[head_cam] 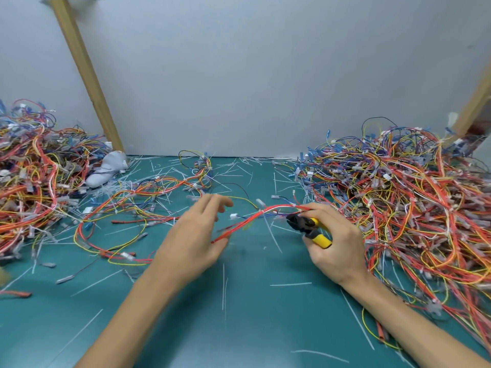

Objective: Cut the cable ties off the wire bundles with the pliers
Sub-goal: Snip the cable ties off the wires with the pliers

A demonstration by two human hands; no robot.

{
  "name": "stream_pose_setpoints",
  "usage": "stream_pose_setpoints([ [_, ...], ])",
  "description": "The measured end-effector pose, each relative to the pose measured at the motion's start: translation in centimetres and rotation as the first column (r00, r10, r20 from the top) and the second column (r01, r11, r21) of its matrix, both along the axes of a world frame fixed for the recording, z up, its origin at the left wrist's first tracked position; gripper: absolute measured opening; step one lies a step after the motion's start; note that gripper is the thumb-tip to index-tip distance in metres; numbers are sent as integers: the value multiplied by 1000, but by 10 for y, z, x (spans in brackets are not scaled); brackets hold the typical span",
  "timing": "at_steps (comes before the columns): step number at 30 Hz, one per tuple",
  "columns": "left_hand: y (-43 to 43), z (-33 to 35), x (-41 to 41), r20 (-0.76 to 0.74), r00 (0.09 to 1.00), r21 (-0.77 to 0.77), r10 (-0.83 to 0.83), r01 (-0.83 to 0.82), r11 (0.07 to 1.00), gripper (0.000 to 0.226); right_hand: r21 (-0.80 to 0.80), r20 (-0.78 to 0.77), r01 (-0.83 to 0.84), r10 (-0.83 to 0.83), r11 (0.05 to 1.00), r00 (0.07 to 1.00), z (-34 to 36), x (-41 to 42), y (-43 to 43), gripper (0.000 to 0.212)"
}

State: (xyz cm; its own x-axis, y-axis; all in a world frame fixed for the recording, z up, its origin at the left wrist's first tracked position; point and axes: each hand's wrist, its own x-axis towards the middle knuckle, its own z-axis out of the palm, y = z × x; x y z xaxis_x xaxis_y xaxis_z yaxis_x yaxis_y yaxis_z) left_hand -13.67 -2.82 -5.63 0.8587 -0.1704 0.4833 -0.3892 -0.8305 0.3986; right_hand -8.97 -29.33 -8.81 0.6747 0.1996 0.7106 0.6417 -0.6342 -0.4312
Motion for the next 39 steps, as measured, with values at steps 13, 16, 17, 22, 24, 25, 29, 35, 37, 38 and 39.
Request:
stream_pose_setpoints([
  [13, 29, 55, -32, -316, 943, -619, -105, -122, 776, 22, 2, -69, 30, -30, 1000, 997, 8, -2, 3, 48],
  [16, 13, 78, -29, -214, 942, -861, -260, -56, 505, 28, 13, -78, 3, -2, 1000, 997, 15, 0, 7, 50],
  [17, 6, 83, -26, -183, 933, -923, -309, -55, 382, 28, 16, -77, -7, 8, 1000, 997, 19, 2, 9, 50],
  [22, -23, 49, -24, -219, 871, -961, -439, -271, -58, 27, -18, -66, 6, -7, 1000, 998, 32, 13, 5, 47],
  [24, -24, 15, -35, -425, 823, -905, -378, -382, 186, 28, -70, -73, -3, -2, 998, 997, 32, 15, 0, 51],
  [25, -21, -2, -40, -517, 815, -828, -262, -397, 396, 30, -100, -66, -10, 3, 995, 998, 30, 15, -2, 52],
  [29, 0, -21, -44, -257, 928, -248, 271, -334, 909, 8, -169, -50, -56, 48, 984, 998, 19, 8, -1, 51],
  [35, 0, 9, -21, 32, 991, -260, 131, -118, 958, 37, -265, -44, -118, 110, 957, 993, 10, 1, 0, 45],
  [37, -8, 4, -11, -10, 1000, -190, 27, -29, 981, 25, -240, -64, -128, 116, 962, 991, 8, -1, 0, 41],
  [38, -11, 0, -6, -47, 999, -159, -11, 3, 987, 22, -228, -69, -129, 116, 965, 991, 7, -1, -1, 40],
  [39, -13, -7, 0, -75, 996, -142, -41, 30, 989, 23, -213, -71, -129, 117, 968, 991, 6, 0, -1, 38],
])
